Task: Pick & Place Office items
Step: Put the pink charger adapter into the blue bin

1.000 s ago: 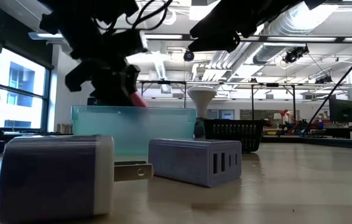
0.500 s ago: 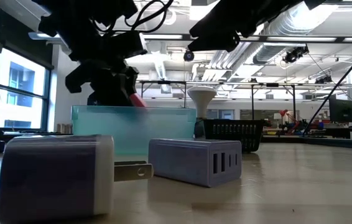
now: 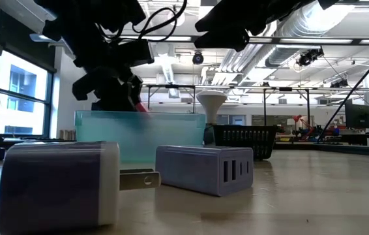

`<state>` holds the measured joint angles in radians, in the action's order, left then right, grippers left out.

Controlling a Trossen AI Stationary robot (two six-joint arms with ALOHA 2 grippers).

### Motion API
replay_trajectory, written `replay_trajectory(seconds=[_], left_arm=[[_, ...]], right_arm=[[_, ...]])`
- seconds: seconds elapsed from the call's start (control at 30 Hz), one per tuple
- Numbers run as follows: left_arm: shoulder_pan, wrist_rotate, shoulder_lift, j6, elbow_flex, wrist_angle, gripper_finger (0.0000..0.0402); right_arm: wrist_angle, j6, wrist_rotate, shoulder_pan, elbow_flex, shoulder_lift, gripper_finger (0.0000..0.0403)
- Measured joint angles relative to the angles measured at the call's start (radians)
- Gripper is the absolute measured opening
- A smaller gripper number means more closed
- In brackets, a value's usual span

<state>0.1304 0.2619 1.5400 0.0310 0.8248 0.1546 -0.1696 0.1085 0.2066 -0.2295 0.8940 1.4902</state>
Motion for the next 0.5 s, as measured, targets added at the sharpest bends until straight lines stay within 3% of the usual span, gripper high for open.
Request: replay_trajectory(seconds=[0.5], left_arm=[[0.001,0.0,0.01,0.096,0.0,0.001,0.0168]], right_arm=[[0.001,0.0,-0.041,0.0,0.0,0.0,0.0255]])
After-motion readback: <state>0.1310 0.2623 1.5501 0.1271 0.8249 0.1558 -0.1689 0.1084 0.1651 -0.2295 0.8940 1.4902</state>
